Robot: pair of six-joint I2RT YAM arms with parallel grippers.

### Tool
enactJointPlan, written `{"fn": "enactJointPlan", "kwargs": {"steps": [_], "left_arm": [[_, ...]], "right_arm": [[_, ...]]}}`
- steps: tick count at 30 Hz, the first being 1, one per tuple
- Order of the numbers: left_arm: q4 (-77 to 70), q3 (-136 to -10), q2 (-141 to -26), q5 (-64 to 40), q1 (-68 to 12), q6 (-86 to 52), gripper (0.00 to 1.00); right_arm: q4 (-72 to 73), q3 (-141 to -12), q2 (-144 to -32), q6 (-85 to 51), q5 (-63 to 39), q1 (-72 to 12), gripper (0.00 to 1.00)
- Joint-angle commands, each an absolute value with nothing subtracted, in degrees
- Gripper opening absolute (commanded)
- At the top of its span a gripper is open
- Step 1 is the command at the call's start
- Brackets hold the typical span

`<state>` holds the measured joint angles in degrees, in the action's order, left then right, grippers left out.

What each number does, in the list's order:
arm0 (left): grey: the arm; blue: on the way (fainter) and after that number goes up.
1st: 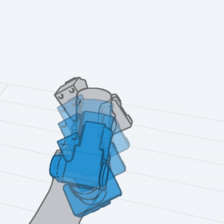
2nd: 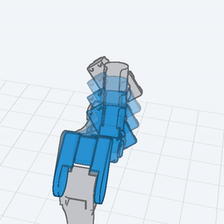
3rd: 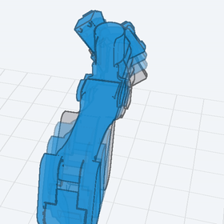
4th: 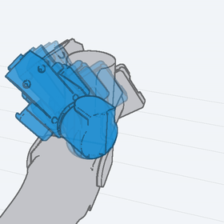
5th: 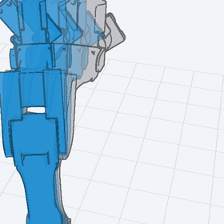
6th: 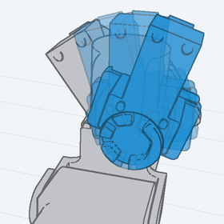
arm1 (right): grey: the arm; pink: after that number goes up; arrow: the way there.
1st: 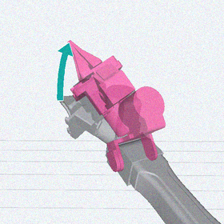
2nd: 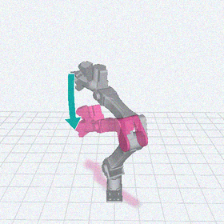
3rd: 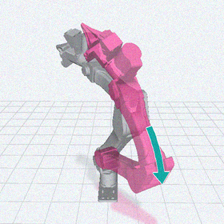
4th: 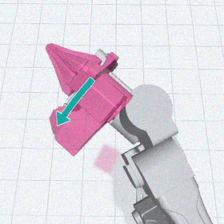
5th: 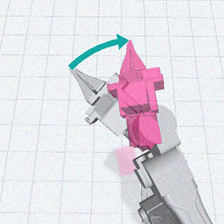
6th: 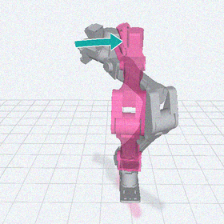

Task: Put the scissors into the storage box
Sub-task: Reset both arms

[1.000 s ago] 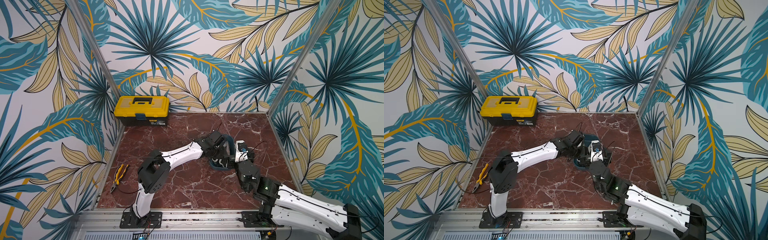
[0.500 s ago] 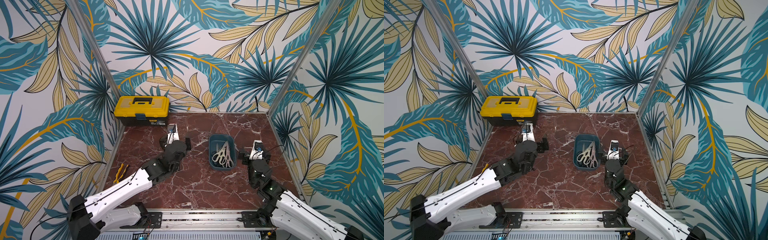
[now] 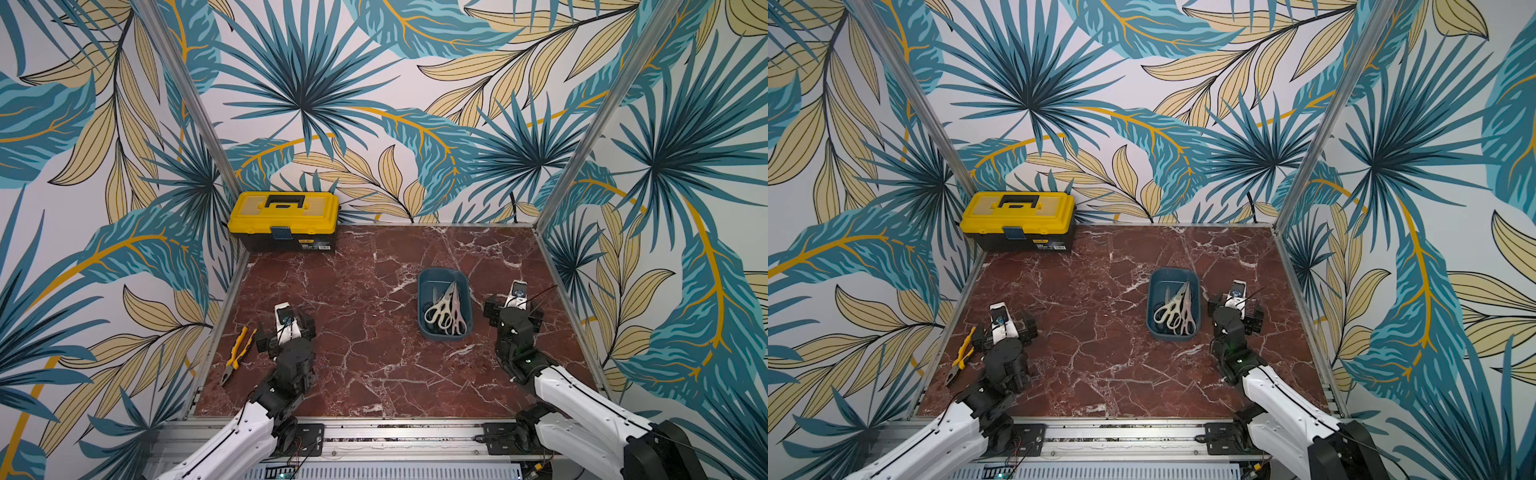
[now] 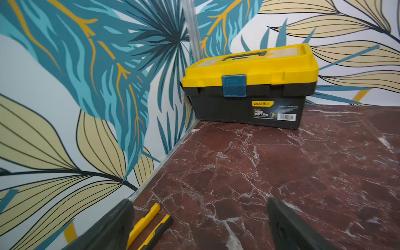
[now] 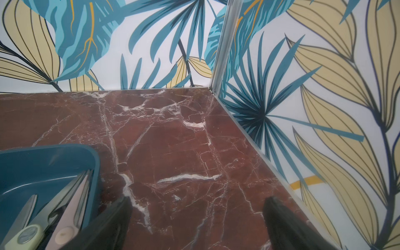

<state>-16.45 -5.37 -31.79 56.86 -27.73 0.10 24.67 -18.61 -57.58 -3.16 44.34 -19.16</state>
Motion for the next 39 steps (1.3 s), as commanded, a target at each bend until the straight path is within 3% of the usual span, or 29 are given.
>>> {"fn": "enactJointPlan", "kwargs": {"steps": [1,6,9,14,20,25,33,39], "left_arm": [[-25.9,-0.9,-28.1,43.6,-22.4,5.4,1.0],[-29.2,0.6,-27.9,33.0,-14.2,6.7,1.0],[-31.7,0.3,-31.4,29.6,-11.1,5.4,1.0],[-38.8,-1.8,-43.7,18.3,-9.6,6.8,1.0],[-53.8,-4.1,-60.5,15.0,-9.6,8.3,1.0],[-58.2,-8.5,-70.6,17.7,-9.6,13.5,1.0],[-58.8,-6.9,-68.5,18.7,-6.8,8.7,1.0],[-59.2,-7.0,-69.1,9.7,-5.7,1.9,1.0]], "right_arm": [[34.6,-16.9,-62.3,-2.9,35.6,-17.3,1.0],[50.6,-16.4,-73.5,1.5,32.9,-15.8,1.0],[52.5,-17.8,-76.7,4.7,31.9,-14.9,1.0],[62.9,-16.2,-84.0,2.6,27.4,-10.3,1.0],[66.5,-16.1,-88.3,3.4,20.4,-8.4,1.0],[54.9,-20.7,-86.8,0.2,19.7,-6.6,1.0],[54.3,-20.9,-86.5,0.0,19.4,-6.4,1.0],[53.8,-21.1,-86.6,-0.2,19.5,-6.2,1.0]]}}
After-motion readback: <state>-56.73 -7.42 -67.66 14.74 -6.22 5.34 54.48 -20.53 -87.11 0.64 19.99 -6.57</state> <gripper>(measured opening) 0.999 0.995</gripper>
